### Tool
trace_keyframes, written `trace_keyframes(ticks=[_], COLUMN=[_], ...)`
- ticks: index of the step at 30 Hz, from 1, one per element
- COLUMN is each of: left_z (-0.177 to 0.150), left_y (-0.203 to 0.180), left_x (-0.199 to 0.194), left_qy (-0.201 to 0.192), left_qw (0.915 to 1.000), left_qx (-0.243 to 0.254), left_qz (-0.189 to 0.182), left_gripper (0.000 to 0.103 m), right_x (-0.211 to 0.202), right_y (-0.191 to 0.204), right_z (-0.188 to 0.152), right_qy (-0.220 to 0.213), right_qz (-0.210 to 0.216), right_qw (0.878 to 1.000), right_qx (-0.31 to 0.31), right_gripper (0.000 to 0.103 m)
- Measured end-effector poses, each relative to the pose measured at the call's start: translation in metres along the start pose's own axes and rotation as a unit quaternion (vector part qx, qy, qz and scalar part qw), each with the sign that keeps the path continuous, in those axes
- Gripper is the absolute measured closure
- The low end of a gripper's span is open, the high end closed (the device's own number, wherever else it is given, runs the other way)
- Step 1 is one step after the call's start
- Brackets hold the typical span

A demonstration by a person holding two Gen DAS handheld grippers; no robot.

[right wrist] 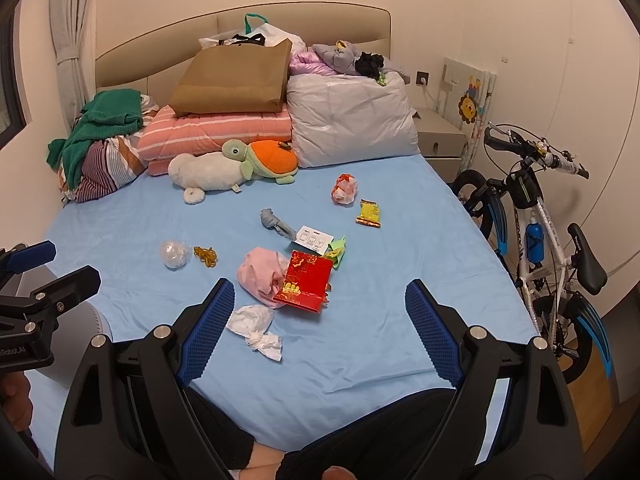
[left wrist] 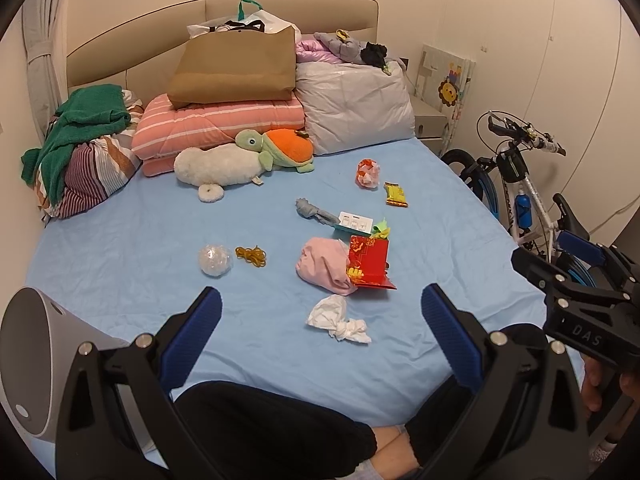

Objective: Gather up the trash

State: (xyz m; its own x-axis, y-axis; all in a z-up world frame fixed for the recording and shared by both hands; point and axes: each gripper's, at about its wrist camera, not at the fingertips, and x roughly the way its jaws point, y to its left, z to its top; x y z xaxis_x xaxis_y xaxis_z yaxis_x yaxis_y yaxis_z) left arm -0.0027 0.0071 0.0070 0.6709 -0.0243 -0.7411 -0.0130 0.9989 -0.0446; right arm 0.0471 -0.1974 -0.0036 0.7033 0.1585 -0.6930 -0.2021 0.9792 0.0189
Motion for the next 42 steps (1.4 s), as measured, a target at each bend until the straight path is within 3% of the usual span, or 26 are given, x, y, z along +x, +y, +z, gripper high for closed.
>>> trace_keyframes(ticks=[25,33,42], left_z=[0.006,0.014,0.05], left_y=[-0.004,-0.009,-0.016], left_x=[-0.001,0.029,0.098], left_qy=[0.003,0.017,0.021], left_qw=[1.0,0.9998,0.9994], left_qx=[0.007,0.009,0.027], left_qz=[0.004,-0.002,0.001], left_gripper=[0.004,0.004,0.004], right_x=[-0.013,0.011,0.079], right_y=[-0.005,-0.014,-0.032], right_z=[0.008,0.025,0.046], right_qy=[-0.007,-0.008,-0.006], right_qz=[-0.002,-0.01,-0.02], right_qw=[1.0,1.0,1.0], right_qx=[-0.002,-0.013,-0.015], right_gripper=[0.019,0.019,0.019])
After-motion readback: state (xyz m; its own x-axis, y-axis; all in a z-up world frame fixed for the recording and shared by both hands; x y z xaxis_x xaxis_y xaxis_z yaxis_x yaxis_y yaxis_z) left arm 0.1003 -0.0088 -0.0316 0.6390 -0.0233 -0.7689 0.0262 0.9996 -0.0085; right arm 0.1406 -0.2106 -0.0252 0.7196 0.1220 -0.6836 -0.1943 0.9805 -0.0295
